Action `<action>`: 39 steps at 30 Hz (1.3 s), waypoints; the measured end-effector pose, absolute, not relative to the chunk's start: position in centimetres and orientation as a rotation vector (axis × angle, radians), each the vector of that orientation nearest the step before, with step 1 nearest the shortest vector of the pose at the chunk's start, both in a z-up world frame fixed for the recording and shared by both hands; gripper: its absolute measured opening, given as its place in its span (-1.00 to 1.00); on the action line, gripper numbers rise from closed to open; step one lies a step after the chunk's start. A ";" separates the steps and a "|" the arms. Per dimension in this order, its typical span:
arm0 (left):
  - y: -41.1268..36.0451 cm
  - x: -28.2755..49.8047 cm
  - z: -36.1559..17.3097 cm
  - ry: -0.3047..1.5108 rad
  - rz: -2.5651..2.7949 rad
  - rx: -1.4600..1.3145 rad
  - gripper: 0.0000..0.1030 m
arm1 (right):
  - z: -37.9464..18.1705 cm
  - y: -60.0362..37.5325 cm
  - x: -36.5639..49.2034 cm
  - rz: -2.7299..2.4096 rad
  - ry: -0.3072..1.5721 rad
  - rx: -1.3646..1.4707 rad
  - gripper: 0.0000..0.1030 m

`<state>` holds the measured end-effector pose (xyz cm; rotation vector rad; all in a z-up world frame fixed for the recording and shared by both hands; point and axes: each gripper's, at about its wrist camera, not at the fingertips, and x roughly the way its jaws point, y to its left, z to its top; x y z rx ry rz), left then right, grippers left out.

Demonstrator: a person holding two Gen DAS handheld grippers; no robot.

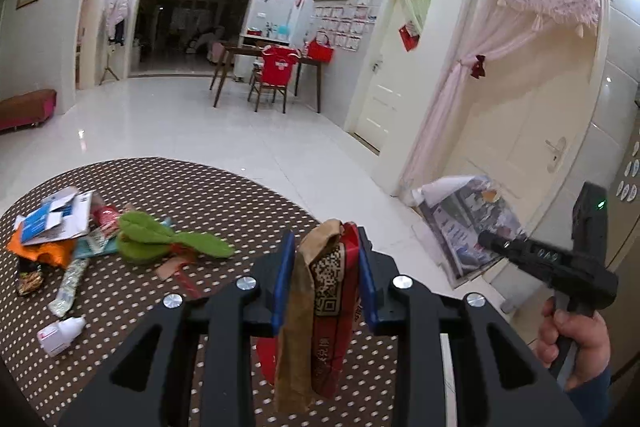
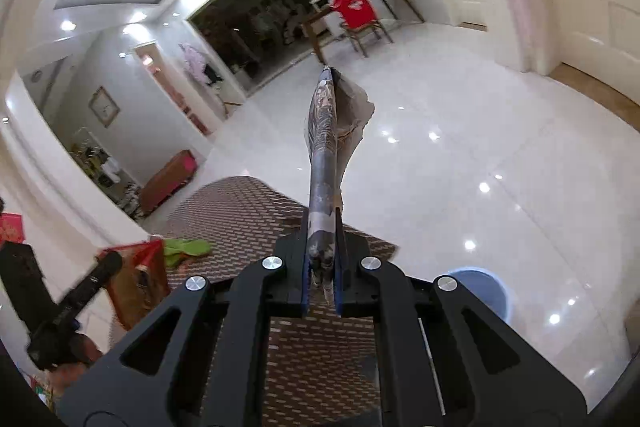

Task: Collect trash
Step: 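Lift the held wrapper and newspaper off the table with both tools, then open both tools over the blue bucket to drop the wrapper and newspaper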

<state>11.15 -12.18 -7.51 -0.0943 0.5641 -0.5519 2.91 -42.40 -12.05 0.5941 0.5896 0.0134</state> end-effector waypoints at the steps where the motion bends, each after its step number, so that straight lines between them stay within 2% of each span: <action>1: -12.9 11.3 -7.4 0.563 -0.564 -0.090 -0.45 | -12.9 -43.0 3.0 -0.007 0.612 0.595 -0.84; 10: -20.0 13.0 -8.4 0.628 -0.689 -0.074 -0.45 | -24.2 -46.1 5.6 -0.136 0.881 0.647 -0.83; 14: -23.7 13.6 -10.0 0.687 -0.740 -0.062 -0.45 | -29.2 -46.9 7.1 -0.160 0.984 0.685 -0.71; 16: -25.4 13.9 -10.7 0.701 -0.746 -0.041 -0.45 | -30.6 -47.4 7.3 -0.161 0.996 0.720 -0.33; 17: -26.5 14.1 -11.1 0.707 -0.746 -0.021 -0.45 | -31.0 -47.8 7.2 -0.166 0.994 0.740 0.17; 18: -27.2 14.2 -11.3 0.714 -0.748 -0.012 -0.45 | -31.1 -48.1 7.1 -0.170 0.983 0.754 0.25; 27: -33.5 15.6 -14.0 0.806 -0.835 0.016 -0.45 | -27.2 -53.5 5.5 -0.196 0.839 0.829 0.39; 36: -38.9 18.1 -20.9 1.002 -0.837 0.071 -0.45 | -25.6 -55.8 4.0 -0.236 0.794 0.844 0.51; 39: -40.6 19.6 -23.2 1.096 -0.809 0.099 -0.26 | -25.7 -56.3 3.5 -0.245 0.788 0.853 0.63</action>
